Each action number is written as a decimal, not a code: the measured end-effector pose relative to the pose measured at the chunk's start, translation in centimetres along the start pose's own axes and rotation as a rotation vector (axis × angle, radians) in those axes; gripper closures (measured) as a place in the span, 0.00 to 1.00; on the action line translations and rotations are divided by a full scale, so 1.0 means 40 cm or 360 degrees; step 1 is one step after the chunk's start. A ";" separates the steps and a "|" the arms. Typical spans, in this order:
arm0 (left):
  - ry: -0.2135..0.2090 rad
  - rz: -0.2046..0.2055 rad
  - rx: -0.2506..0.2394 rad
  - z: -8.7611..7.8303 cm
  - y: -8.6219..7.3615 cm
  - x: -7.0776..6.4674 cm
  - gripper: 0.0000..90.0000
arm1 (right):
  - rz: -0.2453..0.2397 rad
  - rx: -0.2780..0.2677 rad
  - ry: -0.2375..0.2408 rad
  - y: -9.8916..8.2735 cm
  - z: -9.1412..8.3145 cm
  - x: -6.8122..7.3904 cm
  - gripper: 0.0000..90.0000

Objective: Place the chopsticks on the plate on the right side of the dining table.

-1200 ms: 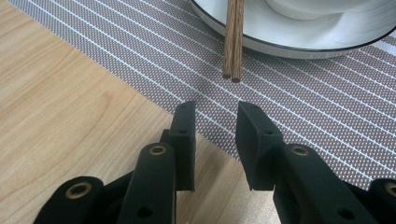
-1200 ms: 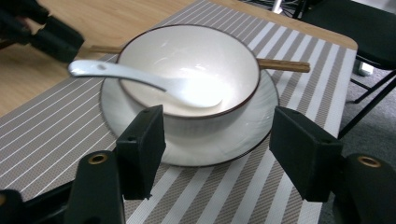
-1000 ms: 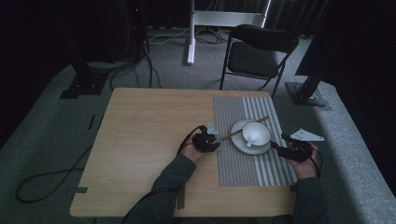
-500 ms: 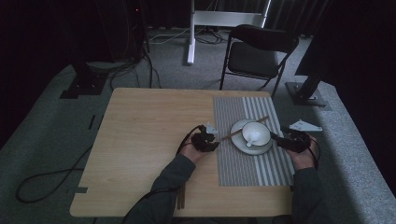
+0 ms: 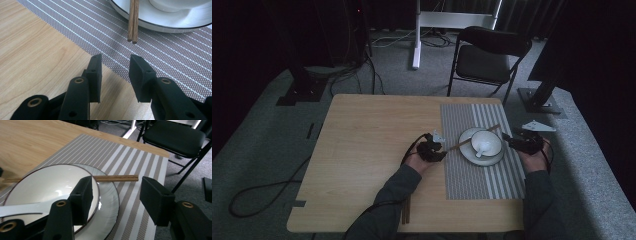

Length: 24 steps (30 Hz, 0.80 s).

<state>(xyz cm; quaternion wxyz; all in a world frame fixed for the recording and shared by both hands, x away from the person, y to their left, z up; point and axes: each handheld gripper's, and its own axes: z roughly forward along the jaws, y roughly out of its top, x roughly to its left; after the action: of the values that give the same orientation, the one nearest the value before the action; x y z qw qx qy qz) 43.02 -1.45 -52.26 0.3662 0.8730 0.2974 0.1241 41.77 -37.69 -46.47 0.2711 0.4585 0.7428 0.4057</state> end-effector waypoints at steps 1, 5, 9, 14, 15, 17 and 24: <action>0.0001 0.0000 -0.0002 0.000 0.000 0.000 0.71 | 0.0009 0.0002 -0.0004 0.001 0.003 -0.002 0.48; 0.0004 -0.0004 -0.0011 0.000 0.003 -0.002 0.70 | 0.0033 0.0020 -0.0026 0.003 0.022 -0.008 0.50; 0.0001 0.0005 -0.0014 0.003 0.006 -0.007 0.70 | 0.0070 0.0036 -0.0045 0.003 0.044 -0.017 0.50; 0.0001 0.0007 -0.0014 0.006 0.008 -0.010 0.70 | 0.0071 0.0067 -0.0055 0.007 0.073 -0.023 0.51; 0.0000 0.0007 -0.0014 0.006 0.008 -0.010 0.70 | 0.0072 0.0074 -0.0055 0.009 0.079 -0.024 0.51; 0.0000 0.0013 -0.0010 0.007 0.009 -0.011 0.70 | 0.0078 0.0082 -0.0054 0.012 0.089 -0.025 0.51; 0.0007 0.0009 -0.0018 0.006 0.011 -0.011 0.70 | 0.0107 0.0104 -0.0058 0.014 0.123 -0.028 0.52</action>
<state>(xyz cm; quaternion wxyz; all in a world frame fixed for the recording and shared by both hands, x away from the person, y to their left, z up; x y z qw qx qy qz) 42.96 -2.11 -52.09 0.3701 0.8715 0.2949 0.1289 46.32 -36.81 -48.54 0.2558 0.4991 0.7348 0.3815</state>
